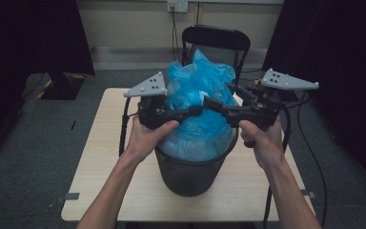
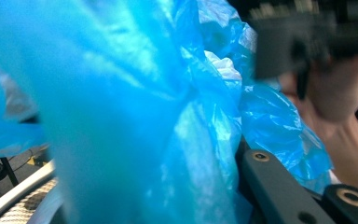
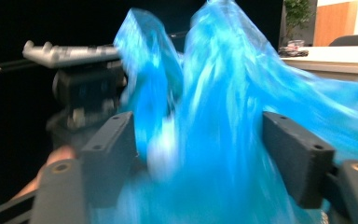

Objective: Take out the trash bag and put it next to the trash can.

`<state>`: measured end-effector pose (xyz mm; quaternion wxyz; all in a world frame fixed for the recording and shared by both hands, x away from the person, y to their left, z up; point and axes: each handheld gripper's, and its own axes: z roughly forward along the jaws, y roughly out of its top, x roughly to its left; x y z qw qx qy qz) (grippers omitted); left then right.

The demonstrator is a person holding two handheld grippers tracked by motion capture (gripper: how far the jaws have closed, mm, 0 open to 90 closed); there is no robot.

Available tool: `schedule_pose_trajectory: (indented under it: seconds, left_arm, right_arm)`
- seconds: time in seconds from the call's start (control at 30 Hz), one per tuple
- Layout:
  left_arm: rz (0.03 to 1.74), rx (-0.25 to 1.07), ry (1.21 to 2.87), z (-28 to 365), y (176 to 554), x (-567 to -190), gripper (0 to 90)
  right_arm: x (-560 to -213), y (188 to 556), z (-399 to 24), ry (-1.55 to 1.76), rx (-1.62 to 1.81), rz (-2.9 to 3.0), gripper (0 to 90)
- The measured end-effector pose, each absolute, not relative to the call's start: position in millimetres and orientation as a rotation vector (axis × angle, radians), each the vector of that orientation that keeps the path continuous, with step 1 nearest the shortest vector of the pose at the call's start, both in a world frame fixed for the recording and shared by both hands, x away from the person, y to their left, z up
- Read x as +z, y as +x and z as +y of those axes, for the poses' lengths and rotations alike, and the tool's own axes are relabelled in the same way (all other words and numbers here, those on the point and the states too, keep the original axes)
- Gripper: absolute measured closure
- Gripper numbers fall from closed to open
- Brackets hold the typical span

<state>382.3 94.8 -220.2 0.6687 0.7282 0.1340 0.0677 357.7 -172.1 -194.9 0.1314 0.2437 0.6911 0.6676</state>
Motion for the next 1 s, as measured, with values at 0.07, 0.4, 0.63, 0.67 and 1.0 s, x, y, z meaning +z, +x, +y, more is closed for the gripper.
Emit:
schedule_pose_trajectory:
  seconds: [0.07,0.4,0.63,0.67,1.0]
  left_arm:
    - [0.312,0.131,1.595,102,385,-215,80.7]
    - [0.280,0.132,1.591,88,376,-202,81.4]
    - [0.293,0.079,1.574,89,381,-206,82.4]
    - [0.298,0.078,1.574,89,382,-206,82.4]
    - [0.316,0.149,1.574,90,382,-204,60.1]
  right_arm:
    - [-200,358,-174,0.686,1.918,2.037,20.0]
    - [-214,368,-131,0.587,1.794,2.201,17.5]
    - [-220,378,-126,0.589,1.796,2.184,42.5]
    - [-221,379,-126,0.580,1.806,2.188,51.8]
    - [-223,383,-126,0.559,1.855,2.183,84.2]
